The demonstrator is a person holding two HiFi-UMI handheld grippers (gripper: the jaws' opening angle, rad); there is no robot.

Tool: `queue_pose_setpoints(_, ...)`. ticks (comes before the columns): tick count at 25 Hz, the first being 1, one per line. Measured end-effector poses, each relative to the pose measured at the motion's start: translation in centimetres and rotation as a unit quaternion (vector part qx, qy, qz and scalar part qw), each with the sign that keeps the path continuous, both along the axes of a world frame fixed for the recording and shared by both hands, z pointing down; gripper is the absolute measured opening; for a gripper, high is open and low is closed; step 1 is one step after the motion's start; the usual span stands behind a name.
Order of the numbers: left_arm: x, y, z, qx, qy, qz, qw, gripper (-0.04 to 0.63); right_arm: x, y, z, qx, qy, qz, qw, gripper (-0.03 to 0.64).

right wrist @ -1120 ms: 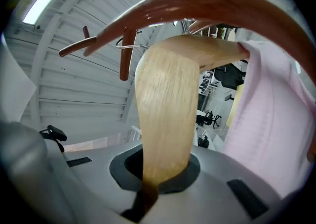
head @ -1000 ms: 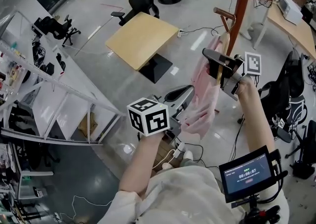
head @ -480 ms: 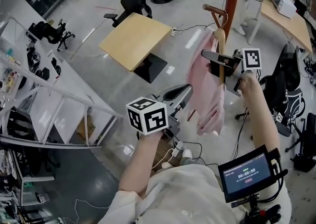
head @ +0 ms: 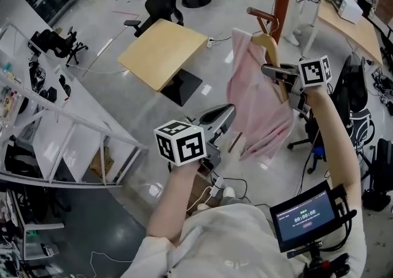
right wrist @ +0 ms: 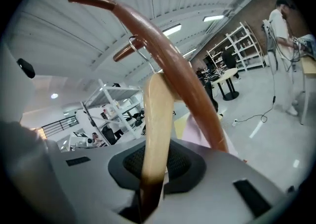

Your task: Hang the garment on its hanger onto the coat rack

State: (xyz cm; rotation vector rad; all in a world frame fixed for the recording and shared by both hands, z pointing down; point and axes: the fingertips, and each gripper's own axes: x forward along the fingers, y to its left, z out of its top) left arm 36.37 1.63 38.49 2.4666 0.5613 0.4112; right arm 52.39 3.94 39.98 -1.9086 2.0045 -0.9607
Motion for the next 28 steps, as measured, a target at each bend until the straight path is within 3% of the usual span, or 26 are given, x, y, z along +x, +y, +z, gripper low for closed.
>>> queue_pose_setpoints(5, 0.1, 0.3, 0.2, -0.003, -0.001, 0.003, 1.0, 0.006, 1.4, 1.8, 0.5, -0.007, 0.013, 0.038, 0.999, 0.049)
queue_pose_setpoints(14, 0.6, 1.5, 0.2, -0.006, 0.0, 0.018, 0.9998, 0.006, 2.5, 4.7, 0.6, -0.047, 0.089, 0.066, 0.993, 0.051)
queue_pose_setpoints(22, 0.9, 1.3, 0.9, -0.013, -0.001, 0.02, 0.9997, 0.006, 2.0, 5.9, 0.5, -0.056, 0.106, 0.069, 0.99, 0.051)
queue_pose_setpoints(28, 1.4, 2.1, 1.2, -0.015, -0.001, 0.029, 0.9995, 0.006, 3.5, 7.6, -0.3, -0.039, 0.104, 0.102, 0.989, 0.074)
